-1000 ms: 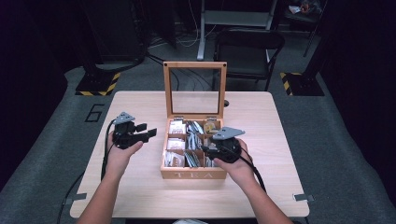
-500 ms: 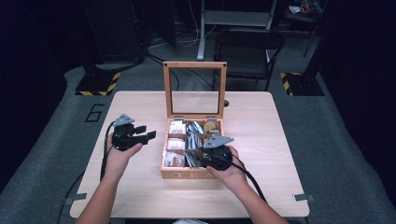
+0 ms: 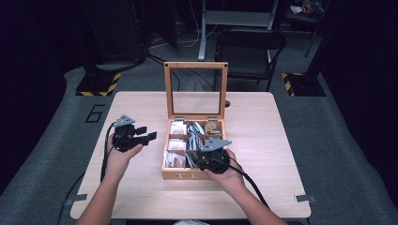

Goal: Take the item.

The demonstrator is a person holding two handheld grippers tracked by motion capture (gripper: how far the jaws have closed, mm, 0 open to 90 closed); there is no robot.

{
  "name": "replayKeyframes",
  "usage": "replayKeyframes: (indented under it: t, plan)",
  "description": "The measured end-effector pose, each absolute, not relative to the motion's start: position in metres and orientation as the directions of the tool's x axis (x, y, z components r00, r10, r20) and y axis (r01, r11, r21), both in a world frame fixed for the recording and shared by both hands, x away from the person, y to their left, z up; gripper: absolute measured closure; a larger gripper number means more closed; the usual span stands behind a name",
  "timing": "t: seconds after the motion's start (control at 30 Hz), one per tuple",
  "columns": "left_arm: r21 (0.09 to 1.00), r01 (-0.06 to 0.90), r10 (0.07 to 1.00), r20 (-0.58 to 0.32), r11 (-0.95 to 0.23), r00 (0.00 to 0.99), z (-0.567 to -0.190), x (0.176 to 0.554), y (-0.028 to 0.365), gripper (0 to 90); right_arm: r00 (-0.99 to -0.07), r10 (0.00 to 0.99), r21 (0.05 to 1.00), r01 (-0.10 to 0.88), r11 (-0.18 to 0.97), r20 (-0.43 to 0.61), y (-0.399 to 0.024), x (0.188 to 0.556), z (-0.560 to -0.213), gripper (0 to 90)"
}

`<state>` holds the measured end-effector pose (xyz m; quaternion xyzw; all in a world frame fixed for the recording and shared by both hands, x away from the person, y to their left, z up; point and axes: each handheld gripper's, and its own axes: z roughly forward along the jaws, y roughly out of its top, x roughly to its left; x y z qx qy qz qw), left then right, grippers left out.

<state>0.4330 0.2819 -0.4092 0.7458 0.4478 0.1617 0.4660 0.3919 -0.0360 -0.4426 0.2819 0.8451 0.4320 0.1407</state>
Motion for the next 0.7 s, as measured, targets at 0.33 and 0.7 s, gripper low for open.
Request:
replayKeyframes:
  t: [0.33, 0.7]
  plan:
    - [0.840, 0.520, 0.821, -0.184, -0.153, 0.540, -0.410, 0.433, 0.283, 43.8, -0.788, 0.616, 0.773, 0.384, 0.505, -0.011, -0.038, 0.396, -0.450, 74.7]
    - [0.842, 0.519, 0.820, -0.192, -0.145, 0.539, -0.410, 0.432, 0.283, 43.8, -0.788, 0.616, 0.752, 0.412, 0.514, 0.010, -0.036, 0.405, -0.460, 79.1]
